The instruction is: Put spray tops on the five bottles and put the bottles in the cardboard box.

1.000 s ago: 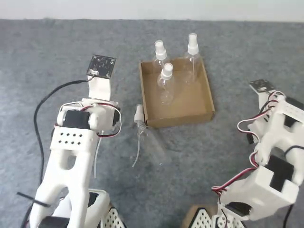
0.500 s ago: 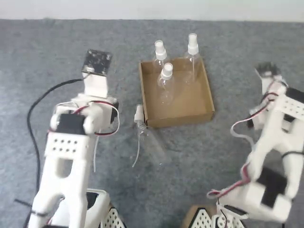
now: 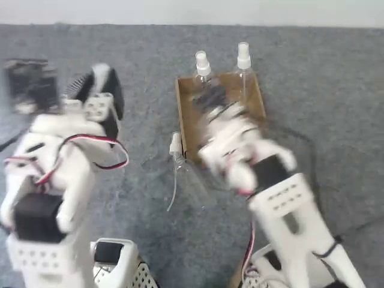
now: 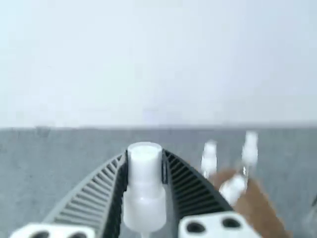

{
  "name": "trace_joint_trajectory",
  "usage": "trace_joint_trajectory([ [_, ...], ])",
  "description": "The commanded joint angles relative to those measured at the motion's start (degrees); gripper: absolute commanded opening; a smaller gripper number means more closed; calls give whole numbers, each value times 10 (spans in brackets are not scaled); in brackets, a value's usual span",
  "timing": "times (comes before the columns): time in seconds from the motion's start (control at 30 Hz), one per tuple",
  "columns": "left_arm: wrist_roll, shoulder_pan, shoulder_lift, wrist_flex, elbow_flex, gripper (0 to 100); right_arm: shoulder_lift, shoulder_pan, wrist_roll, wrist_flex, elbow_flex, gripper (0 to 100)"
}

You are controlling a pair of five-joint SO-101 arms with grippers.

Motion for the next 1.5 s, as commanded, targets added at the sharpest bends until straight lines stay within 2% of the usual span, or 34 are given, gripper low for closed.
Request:
trace_joint_trajectory([
  [0.0, 120, -52, -11, -47, -43, 12, -28, -77, -8, -77, 29, 6],
  [0.07, 159, -63, -9, -33, -39, 12, -28, -99, -8, -102, 48, 6],
  [0.17, 172, -63, -10, -33, -18, 12, -28, -118, -8, -127, 69, 6],
  [0.6, 173, -62, -4, -211, 148, 12, -29, -131, -9, -124, 75, 6],
  [1.03, 175, -12, 57, -229, 179, 11, -29, -131, -11, -124, 75, 6],
  [1.3, 175, 48, 66, -209, 217, 11, -29, -127, -8, -125, 76, 6],
  [1.47, 175, 54, 66, -168, 237, 11, -29, -130, -8, -124, 120, 8],
])
